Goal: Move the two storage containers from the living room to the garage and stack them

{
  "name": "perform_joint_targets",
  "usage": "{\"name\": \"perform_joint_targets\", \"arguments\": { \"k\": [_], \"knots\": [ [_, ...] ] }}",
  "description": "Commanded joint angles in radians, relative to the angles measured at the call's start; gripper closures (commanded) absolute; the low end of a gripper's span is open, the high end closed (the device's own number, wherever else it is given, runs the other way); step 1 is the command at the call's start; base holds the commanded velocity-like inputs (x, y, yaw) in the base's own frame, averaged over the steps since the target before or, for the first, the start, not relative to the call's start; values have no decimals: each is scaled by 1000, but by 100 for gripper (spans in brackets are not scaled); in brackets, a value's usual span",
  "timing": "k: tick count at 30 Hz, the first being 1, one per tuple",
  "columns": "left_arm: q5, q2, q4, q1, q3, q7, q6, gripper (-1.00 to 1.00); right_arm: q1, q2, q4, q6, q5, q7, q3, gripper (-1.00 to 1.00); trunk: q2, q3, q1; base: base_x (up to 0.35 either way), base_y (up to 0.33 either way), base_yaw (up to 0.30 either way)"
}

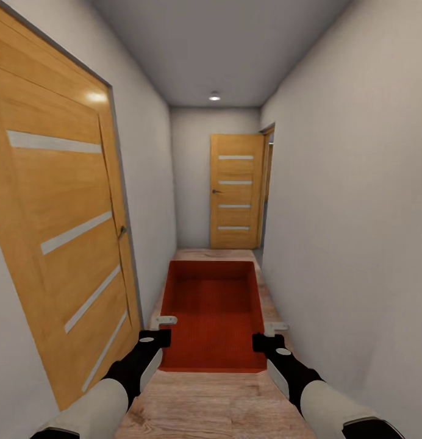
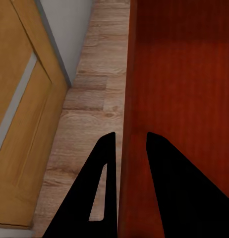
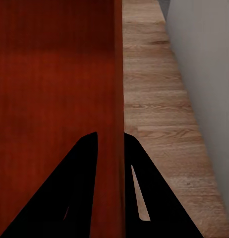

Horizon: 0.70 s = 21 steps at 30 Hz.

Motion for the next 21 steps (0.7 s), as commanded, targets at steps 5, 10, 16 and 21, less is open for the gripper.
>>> {"name": "perform_joint_targets", "arguments": {
  "k": [5, 10, 16, 21],
  "knots": [
    [15, 15, 1, 0, 31, 13, 8, 100, -1, -3, -3, -20, -3, -1, -22, 100, -1, 0, 1, 323, 0, 15],
    [15, 15, 3, 0, 32, 13, 8, 100, -1, -3, -3, -21, -2, -1, -23, 100, -1, 0, 1, 324, 0, 3],
    [14, 16, 3, 0, 32, 12, 8, 100, -1, -2, -3, -13, -1, -1, -22, 100, -1, 0, 1, 323, 0, 0],
    [14, 17, 3, 0, 32, 13, 8, 100, -1, -2, -3, -15, -2, -2, -22, 100, -1, 0, 1, 323, 0, 0]
  ]
}}
